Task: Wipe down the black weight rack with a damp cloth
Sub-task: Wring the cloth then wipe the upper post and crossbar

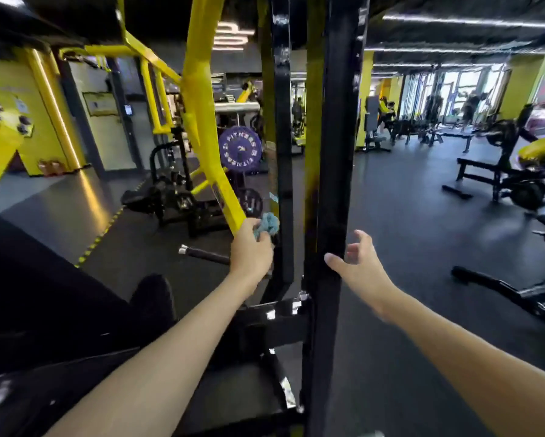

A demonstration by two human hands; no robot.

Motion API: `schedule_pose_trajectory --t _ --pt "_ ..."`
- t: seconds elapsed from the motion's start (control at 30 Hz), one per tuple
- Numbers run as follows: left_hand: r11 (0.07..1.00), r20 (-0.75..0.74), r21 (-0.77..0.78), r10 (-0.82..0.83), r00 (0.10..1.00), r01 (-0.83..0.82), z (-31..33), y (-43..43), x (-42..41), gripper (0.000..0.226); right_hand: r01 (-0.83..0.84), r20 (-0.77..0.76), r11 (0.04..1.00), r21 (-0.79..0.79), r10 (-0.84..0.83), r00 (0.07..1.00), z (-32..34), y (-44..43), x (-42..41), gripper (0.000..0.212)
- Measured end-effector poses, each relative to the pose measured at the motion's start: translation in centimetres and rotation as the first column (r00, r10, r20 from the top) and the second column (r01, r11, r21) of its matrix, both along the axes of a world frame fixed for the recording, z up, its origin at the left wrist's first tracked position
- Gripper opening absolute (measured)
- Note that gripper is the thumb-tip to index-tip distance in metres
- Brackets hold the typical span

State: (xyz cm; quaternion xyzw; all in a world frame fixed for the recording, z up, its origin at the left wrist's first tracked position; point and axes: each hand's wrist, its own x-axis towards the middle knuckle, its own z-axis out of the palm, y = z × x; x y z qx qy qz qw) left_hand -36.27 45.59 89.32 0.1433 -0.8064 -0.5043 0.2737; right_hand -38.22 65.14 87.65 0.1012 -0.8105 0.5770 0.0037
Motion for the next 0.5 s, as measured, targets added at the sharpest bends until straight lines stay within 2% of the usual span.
schedule_pose_trajectory --t 0.07,0.13,0.23,0.27,0.33,0.43,0.5 --pt "1.0 0.117 -0.007 -0.001 0.993 0.001 -5.0 -0.7 0.3 0.02 -0.006 0.08 0.999 0.048 0.002 0.997 -3.7 -0.3 0.3 0.085" --pt "0.999 0.192 -0.035 -0.018 0.981 0.025 -8.9 -0.7 0.3 0.021 -0.021 0.12 0.996 0.09 0.011 0.993 -6.9 -0.5 0.3 0.078" --pt "0.97 0.189 -0.226 -0.05 0.981 0.093 -12.3 0.0 0.2 0.02 -0.038 0.099 0.991 0.127 0.026 0.995 -10.2 -0.7 0.3 0.065" --pt "0.925 0.194 -0.355 -0.065 0.979 0.132 -12.7 0.3 0.2 0.021 -0.054 0.084 0.991 0.123 0.044 0.996 -10.9 -0.9 0.2 0.066" --pt "0.768 0.188 -0.615 -0.079 0.979 0.18 -13.4 1.0 0.9 0.023 -0.09 0.06 0.989 0.121 0.083 0.995 -11.8 -1.4 0.4 0.07" --pt "0.63 0.122 -0.745 -0.192 0.974 0.217 -14.9 1.3 2.7 0.024 -0.089 0.023 0.991 0.1 0.087 0.996 -12.8 -1.8 0.3 0.072" --pt "0.553 0.109 -0.81 -0.187 0.976 0.196 -15.8 1.3 2.9 0.03 -0.093 0.013 0.993 0.078 0.092 0.996 -13.1 -1.8 0.2 0.072"
